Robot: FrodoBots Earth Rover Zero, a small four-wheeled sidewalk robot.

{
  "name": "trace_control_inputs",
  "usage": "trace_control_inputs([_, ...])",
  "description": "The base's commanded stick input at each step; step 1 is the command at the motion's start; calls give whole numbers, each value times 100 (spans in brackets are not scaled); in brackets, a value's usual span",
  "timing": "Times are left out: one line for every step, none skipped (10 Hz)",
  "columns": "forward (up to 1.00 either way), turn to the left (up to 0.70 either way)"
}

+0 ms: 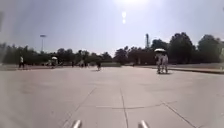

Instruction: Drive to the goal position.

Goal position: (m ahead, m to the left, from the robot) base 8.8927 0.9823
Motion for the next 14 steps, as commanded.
trace_control_inputs([70,0])
trace_control_inputs([70,0])
trace_control_inputs([70,0])
trace_control_inputs([70,0])
trace_control_inputs([70,0])
trace_control_inputs([70,0])
trace_control_inputs([70,0])
trace_control_inputs([70,0])
trace_control_inputs([70,0])
trace_control_inputs([70,0])
trace_control_inputs([70,0])
trace_control_inputs([70,0])
trace_control_inputs([70,0])
trace_control_inputs([70,0])
